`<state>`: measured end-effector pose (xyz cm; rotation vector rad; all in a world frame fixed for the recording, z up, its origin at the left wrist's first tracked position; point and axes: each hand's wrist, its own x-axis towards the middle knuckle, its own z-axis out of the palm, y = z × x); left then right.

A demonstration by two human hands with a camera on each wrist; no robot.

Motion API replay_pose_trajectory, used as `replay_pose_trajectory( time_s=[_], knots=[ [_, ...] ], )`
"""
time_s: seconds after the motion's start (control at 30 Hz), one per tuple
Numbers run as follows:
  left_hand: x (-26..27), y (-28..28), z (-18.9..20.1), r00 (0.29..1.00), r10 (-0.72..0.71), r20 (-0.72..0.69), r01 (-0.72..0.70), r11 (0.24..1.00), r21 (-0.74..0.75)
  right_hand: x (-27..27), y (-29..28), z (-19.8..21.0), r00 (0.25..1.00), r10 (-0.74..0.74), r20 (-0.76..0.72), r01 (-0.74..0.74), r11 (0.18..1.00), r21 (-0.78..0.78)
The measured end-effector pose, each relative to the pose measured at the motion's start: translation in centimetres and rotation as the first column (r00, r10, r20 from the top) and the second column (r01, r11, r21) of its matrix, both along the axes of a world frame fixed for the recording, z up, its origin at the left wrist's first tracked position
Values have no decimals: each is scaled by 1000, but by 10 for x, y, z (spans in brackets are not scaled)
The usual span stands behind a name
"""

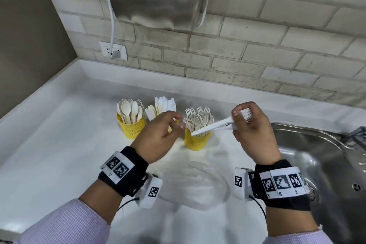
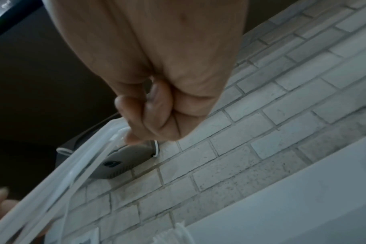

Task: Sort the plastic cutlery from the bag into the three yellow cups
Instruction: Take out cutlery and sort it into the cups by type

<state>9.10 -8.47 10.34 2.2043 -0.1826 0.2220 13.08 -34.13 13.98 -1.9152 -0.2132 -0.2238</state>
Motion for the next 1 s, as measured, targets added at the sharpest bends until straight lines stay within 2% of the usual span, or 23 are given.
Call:
replay_pose_trajectory(
  time_s=[0.1,0.2,0.4,0.47,0.63,0.7,0.8,0.93,1.0],
  knots=[
    [14,15,-20,992,126,19,-127,973,194,13,-7,-8,996,-70,54,74,994,-78],
    [24,22,-37,988,147,48,-154,927,343,23,-3,-12,988,-115,100,132,975,-180],
    [31,25,-61,989,117,87,-143,893,426,40,15,-21,990,-32,135,84,912,-401],
    [32,25,-64,986,125,107,-159,896,415,43,26,-26,986,15,165,74,852,-518],
    [33,26,-62,992,103,70,-123,903,412,40,58,-46,971,86,221,123,615,-779],
    [32,26,-61,993,104,60,-119,907,404,40,66,-62,981,95,167,82,578,-812],
    [31,26,-59,992,117,48,-126,911,393,40,69,-84,992,123,3,-62,519,-853],
    [30,28,-59,992,120,30,-123,915,385,43,70,-79,991,130,-24,-94,562,-822],
    [29,29,-60,992,127,28,-128,915,383,43,66,-75,996,87,-5,-63,679,-732]
  ],
)
